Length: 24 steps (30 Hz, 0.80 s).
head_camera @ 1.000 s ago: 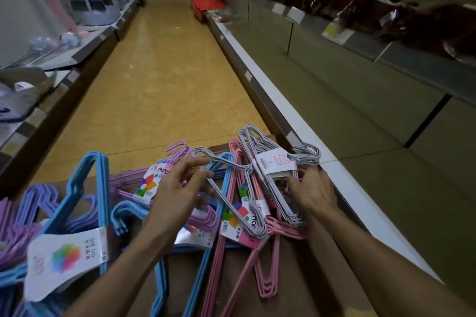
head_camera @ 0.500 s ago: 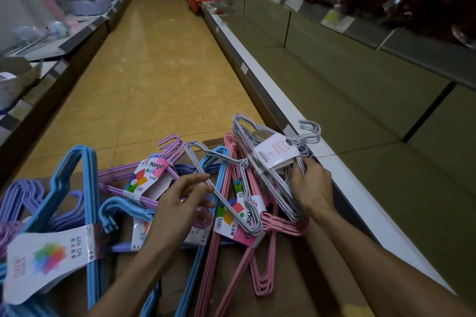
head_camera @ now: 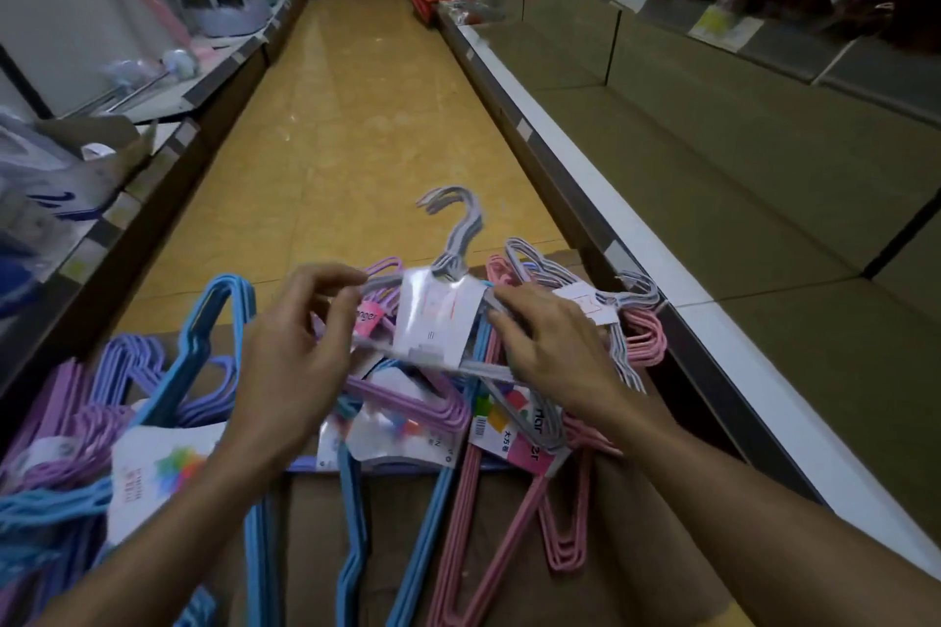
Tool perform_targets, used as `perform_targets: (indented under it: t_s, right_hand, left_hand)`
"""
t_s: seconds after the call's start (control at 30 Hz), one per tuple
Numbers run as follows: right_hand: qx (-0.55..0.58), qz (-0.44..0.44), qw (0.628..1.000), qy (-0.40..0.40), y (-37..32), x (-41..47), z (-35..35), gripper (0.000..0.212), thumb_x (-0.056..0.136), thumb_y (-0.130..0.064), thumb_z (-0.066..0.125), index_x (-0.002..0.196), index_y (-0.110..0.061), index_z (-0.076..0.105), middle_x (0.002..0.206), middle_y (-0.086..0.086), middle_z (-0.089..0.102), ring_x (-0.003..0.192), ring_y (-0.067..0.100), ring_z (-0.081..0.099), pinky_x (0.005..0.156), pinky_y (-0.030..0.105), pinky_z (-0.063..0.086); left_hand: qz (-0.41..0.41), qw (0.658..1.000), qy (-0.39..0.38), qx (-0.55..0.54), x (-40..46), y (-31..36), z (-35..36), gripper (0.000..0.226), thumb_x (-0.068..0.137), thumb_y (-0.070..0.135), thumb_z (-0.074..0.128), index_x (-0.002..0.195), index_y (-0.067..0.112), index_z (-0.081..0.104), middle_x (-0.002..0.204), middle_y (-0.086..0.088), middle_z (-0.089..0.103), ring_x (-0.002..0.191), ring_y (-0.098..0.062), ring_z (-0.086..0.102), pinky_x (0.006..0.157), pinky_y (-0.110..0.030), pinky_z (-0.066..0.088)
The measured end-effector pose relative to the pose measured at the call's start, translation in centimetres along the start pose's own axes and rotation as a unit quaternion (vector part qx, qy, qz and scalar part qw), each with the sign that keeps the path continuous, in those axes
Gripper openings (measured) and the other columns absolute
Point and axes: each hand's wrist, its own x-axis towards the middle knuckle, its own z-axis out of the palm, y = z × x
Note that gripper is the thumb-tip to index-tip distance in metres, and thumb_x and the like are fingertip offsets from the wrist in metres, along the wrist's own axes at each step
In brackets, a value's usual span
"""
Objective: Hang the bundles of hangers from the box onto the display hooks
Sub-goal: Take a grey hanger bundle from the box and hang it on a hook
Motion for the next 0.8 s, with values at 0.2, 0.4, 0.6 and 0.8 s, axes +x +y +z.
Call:
perform_targets:
  t_s: [0.2,0.4,0.6,0.8]
  right_hand:
    - [-0.025,-0.099,0.993,-0.062,-2.2,0.6,1.3,0.027,0.096,-0.031,0.052,0.120,-0.026,0.064,0.106,-0.006,0.068,0.093,0.018,0.062,0.067,0.035,0.046]
    - [-0.020,-0.108,0.990,-0.086,-2.5,1.1,1.4,0.032,0.094,-0.039,0.050,0.121,-0.031,0.066,0.102,-0.010,0.070,0.089,0.014,0.062,0.066,0.035,0.046]
    - [-0.026,-0.076,0.989,-0.124,-2.0,1.6,1.4,0.028,0.095,-0.039,0.056,0.120,-0.032,0.066,0.103,-0.009,0.070,0.091,0.015,0.061,0.077,0.037,0.047]
    - [0.038,0.091,0.994,-0.040,1.1,1.7,-0.7,0.032,0.096,-0.050,0.050,0.116,-0.031,0.065,0.107,-0.015,0.061,0.107,0.011,0.051,0.094,0.043,0.044]
  left_hand:
    - [-0.087,0.971,-0.175,0.136,1.8,-3.3,-2.7,0.022,0.095,0.048,0.050,0.097,0.031,0.064,0.090,0.016,0.067,0.085,-0.010,0.064,0.074,-0.031,0.048]
    - [-0.140,0.955,-0.254,0.059,0.6,-4.4,-3.4,0.038,0.085,0.066,0.048,0.094,0.034,0.067,0.088,0.012,0.073,0.083,-0.003,0.068,0.073,-0.026,0.053]
    - [-0.149,0.961,-0.232,-0.020,-0.8,-4.8,-1.5,0.014,0.095,0.030,0.056,0.090,0.028,0.069,0.072,0.010,0.071,0.054,0.003,0.059,0.053,-0.009,0.042]
    - [-0.239,0.937,-0.230,-0.111,-2.6,-6.8,0.1,0.019,0.096,0.026,0.054,0.087,0.020,0.069,0.073,-0.016,0.067,0.046,-0.016,0.043,0.044,-0.020,0.035]
